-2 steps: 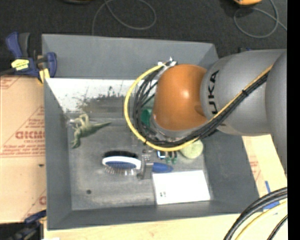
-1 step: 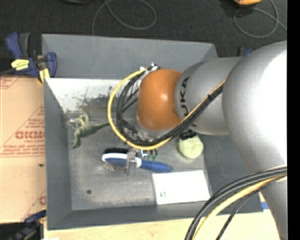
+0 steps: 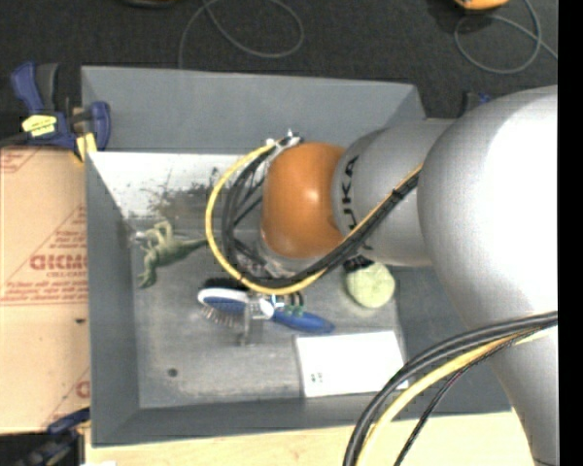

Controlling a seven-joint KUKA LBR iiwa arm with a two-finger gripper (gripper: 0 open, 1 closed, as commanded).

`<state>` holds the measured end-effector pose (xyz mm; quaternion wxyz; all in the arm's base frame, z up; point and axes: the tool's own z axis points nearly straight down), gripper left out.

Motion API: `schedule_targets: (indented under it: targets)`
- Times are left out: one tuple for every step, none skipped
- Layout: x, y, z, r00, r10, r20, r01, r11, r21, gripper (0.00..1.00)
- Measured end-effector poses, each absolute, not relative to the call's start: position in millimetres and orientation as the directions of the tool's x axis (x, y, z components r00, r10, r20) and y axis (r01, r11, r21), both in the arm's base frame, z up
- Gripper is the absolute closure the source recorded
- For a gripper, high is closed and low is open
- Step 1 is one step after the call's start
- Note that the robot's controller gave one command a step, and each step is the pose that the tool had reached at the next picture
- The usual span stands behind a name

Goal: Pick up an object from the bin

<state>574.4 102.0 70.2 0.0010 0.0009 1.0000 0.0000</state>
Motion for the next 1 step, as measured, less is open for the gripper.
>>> schedule_targets:
  targets:
    - [575.7, 95.7, 70.7, -0.994, 0.105, -0.003, 0.105, 0.994, 0.001, 0.0]
